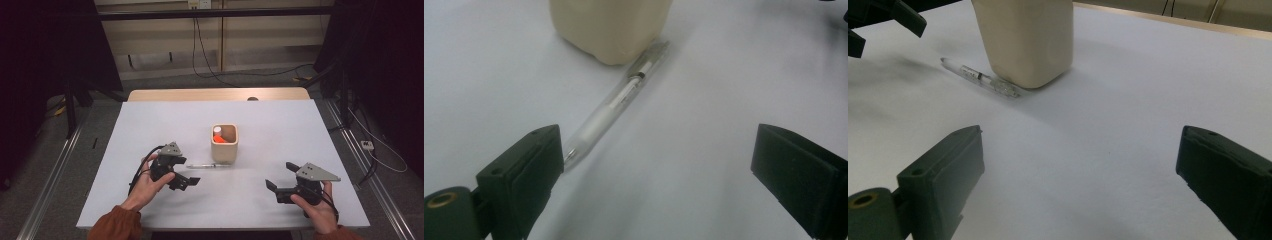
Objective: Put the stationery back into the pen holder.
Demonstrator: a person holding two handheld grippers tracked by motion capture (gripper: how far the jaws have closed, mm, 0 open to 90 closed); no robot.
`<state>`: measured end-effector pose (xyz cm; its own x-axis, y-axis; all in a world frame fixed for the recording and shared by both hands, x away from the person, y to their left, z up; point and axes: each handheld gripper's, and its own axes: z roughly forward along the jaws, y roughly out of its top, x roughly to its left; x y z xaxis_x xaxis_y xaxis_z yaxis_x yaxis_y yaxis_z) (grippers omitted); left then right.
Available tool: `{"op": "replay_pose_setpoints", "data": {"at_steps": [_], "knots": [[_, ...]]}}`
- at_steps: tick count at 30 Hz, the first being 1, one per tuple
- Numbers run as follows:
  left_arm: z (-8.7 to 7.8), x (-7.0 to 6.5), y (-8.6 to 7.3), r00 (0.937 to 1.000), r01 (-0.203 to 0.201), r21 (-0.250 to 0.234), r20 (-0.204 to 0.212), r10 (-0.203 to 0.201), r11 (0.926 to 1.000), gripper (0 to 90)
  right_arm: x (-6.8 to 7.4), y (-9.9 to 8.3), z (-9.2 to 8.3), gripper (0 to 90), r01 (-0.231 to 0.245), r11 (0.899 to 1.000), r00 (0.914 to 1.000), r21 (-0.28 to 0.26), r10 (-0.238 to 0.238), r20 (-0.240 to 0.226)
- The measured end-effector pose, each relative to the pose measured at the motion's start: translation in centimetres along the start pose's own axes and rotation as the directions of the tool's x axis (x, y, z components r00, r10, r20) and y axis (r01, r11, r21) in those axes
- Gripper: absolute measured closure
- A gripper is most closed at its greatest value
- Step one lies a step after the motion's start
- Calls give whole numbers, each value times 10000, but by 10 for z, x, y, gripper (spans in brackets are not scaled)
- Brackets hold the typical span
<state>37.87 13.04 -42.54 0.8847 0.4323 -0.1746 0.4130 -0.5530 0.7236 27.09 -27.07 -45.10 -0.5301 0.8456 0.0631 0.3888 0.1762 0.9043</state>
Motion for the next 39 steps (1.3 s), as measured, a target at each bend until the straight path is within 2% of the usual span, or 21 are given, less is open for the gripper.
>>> {"op": "replay_pose_setpoints", "data": {"at_steps": [3,7,10,11,15,16,18,19,21,22,24,25,28,30,31,33,35,36,37,39], "knots": [[-4,5,1,9993,-276,231,-257,281,9994,80,0,0,0,52,2,10000,10000,5,-2,5],[-3,13,3,9983,-307,285,-485,320,9991,105,0,0,1,52,3,10000,10000,9,-3,9],[2,18,6,9981,-286,511,-532,313,9983,106,0,0,1,52,-1,10000,10000,23,1,10],[5,18,8,9969,-477,609,-601,514,9970,106,0,0,1,52,3,10000,10000,24,-3,2],[14,21,13,9955,-778,1168,-451,836,9901,105,0,0,0,52,-5,10000,10000,19,5,-8],[16,23,15,9928,-999,1366,-523,1078,9856,105,0,0,1,52,0,10000,10000,19,0,-5],[20,23,18,9925,-1050,1618,-451,1136,9812,110,0,0,1,52,4,10000,10000,18,-4,-10],[22,23,20,9906,-1172,1576,-509,1266,9805,121,0,0,1,52,9,10000,10000,22,-9,1],[22,25,21,9872,-1581,1534,39,1594,9754,125,0,0,1,52,19,10000,10000,31,-19,7],[23,26,23,9865,-1630,1523,108,1633,9748,116,0,0,1,52,21,10000,10000,41,-21,15],[27,24,26,9829,-1803,1717,-47,1838,9685,115,0,0,1,52,10,10000,10000,29,-10,12],[28,23,28,9790,-1993,1827,-69,2039,9628,127,0,0,1,52,17,10000,10000,28,-17,11],[33,22,31,9715,-2327,1989,17,2371,9520,211,0,0,1,52,21,10000,10000,37,-21,11],[37,23,32,9703,-2386,2242,154,2413,9449,237,0,0,1,52,23,10000,10000,38,-23,13],[40,24,33,9677,-2501,2420,310,2501,9375,278,0,0,1,52,21,10000,10000,39,-21,10],[44,25,33,9674,-2517,2544,368,2507,9338,354,0,0,1,52,20,10000,10000,32,-20,3],[50,28,34,9660,-2580,2762,601,2513,9258,414,0,0,1,52,19,10000,10000,37,-19,1],[52,28,34,9680,-2509,2797,676,2417,9267,458,0,0,1,52,23,10000,10000,33,-23,-3],[55,29,33,9662,-2577,2951,729,2472,9201,485,0,0,1,52,30,10000,10000,34,-30,0],[55,30,35,9642,-2653,3009,861,2509,9160,504,0,0,0,52,19,10000,10000,28,-19,-12]]}}
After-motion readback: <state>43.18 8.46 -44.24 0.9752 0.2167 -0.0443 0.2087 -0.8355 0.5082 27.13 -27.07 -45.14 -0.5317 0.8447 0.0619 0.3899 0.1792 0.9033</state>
